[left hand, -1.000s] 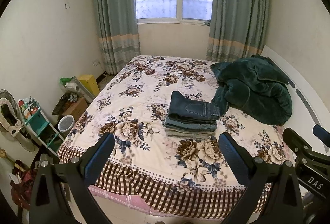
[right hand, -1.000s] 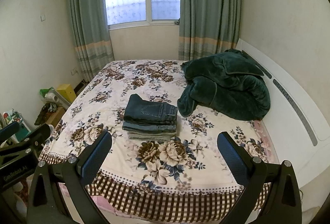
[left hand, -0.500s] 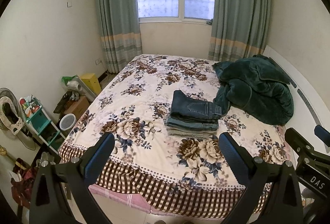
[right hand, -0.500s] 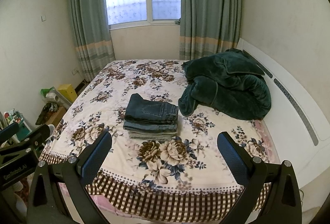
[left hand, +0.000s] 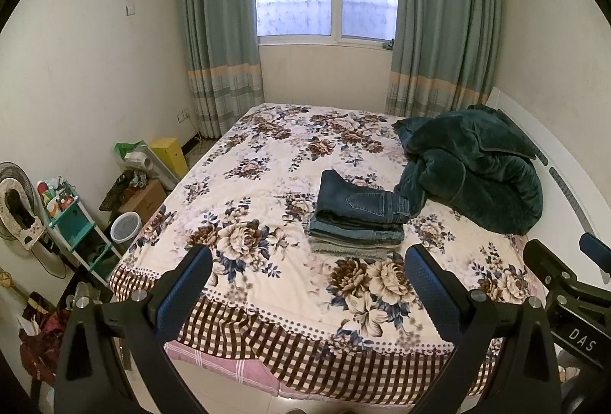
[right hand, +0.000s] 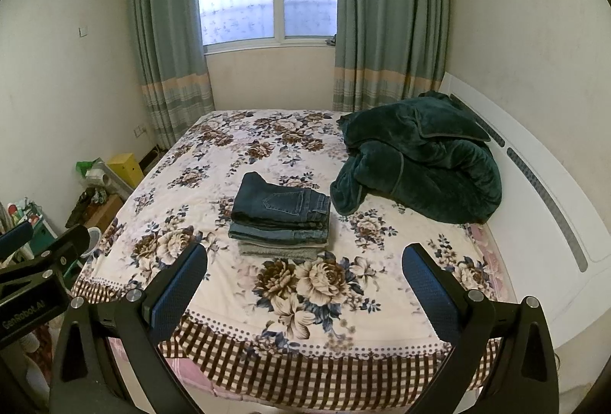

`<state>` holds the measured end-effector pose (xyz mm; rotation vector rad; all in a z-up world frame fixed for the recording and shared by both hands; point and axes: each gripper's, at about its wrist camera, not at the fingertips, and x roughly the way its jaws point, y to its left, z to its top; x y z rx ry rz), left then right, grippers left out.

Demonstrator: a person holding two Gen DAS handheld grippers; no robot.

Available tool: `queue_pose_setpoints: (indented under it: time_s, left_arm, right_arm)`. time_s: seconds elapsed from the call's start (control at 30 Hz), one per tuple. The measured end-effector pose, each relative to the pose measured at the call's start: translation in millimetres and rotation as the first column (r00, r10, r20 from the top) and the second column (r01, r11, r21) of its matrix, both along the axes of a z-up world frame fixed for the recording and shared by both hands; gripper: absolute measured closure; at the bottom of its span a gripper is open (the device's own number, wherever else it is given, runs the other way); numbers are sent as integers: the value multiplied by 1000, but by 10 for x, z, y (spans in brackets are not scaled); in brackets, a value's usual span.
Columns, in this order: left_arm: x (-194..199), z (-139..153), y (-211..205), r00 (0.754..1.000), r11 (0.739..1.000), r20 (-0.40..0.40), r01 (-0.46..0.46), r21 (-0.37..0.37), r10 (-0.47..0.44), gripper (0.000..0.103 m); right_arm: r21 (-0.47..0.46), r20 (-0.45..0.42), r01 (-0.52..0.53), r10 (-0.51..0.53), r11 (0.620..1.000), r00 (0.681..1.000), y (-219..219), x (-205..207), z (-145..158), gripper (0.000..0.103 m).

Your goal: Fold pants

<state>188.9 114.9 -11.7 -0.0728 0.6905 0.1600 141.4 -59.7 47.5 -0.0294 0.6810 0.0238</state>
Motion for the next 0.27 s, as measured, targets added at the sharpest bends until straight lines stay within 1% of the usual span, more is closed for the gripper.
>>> queue_pose_setpoints:
  time_s: [0.2, 0.27]
  left_arm:
    - [-17, 11, 8, 1000, 1000, 8, -6, 7, 6, 0]
    - [-17, 31, 13, 1000, 1000, 6, -6, -1, 6, 0]
  right_arm:
    - [0, 1, 2, -2, 1000, 1000, 2, -9, -5, 0]
    - [1, 0, -1, 1, 1000, 1000, 16, -2, -7, 0]
